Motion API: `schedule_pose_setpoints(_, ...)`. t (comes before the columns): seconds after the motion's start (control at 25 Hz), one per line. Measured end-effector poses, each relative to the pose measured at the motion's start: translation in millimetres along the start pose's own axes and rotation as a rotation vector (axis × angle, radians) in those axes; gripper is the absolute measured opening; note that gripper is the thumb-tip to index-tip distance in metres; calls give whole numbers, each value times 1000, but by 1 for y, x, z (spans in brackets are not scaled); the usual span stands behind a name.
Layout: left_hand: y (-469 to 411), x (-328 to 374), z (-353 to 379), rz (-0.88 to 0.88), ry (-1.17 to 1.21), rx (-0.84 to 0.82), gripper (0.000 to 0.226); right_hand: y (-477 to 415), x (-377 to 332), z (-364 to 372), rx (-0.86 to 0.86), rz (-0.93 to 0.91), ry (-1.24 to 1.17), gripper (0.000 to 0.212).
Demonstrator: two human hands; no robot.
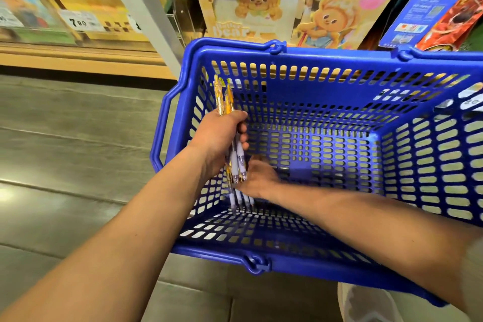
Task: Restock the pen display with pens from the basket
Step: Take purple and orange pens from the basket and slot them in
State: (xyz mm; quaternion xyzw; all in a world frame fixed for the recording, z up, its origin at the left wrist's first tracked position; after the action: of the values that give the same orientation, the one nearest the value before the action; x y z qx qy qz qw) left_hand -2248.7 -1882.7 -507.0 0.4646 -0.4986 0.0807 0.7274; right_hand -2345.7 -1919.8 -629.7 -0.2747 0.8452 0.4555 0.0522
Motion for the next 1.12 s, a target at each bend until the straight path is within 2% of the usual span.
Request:
schedule_pose_setpoints(0.08, 0, 1, -2, 5, 5, 15, 19, 3, -3, 11, 5, 18, 67, 90)
schedule_pose_setpoints(0.16, 1, 2, -5, 9, 18, 22, 16, 5, -4, 18, 12, 12, 107, 98)
schedule_pose_setpoints(0.32, 3, 1, -7, -3, 9, 42, 13, -1, 0, 20, 92, -45, 233, 82)
schedule_pose_setpoints(0.52, 6, -3, -2, -24, -96, 5, 17, -13, 7, 16, 327, -167, 527, 53)
schedule_pose_setpoints(0.6, 6, -3, -3, -16, -98, -3, 17, -19, 14, 8, 325, -246, 548, 43)
schedule_pose_setpoints(0.72, 3, -7, -7, -24, -54, 24, 17, -26, 23, -7, 187, -327, 413, 45)
schedule_pose_setpoints(0.88, -3, -16, -3, -45, -30, 80, 17, -17, 26, -43, 49, -168, 28, 29)
schedule_pose_setpoints(0.96, -7, -21, 0, -28, -91, 123, 22, -2, 24, -62, -12, -163, -264, 20)
schedule_pose_setpoints(1.04, -11, -25, 4, -31, -132, 153, 31, 16, 18, -77, -30, -194, -496, 16)
schedule_pose_setpoints(1.12, -11, -26, 9, -24, -160, 174, 41, 33, 14, -87, -5, -230, -565, 18)
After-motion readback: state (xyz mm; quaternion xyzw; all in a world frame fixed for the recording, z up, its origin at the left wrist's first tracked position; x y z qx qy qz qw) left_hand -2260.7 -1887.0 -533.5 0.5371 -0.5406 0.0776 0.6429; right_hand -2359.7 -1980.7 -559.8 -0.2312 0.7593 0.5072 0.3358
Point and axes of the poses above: each hand's wrist, its own y-axis away from the middle knuckle, its own z-axis out of the palm, x = y × z, the point moved 3 cm from there along -y, towards the middle knuckle, and after that the axes turned 5 degrees about z, right-handed, at the moved point
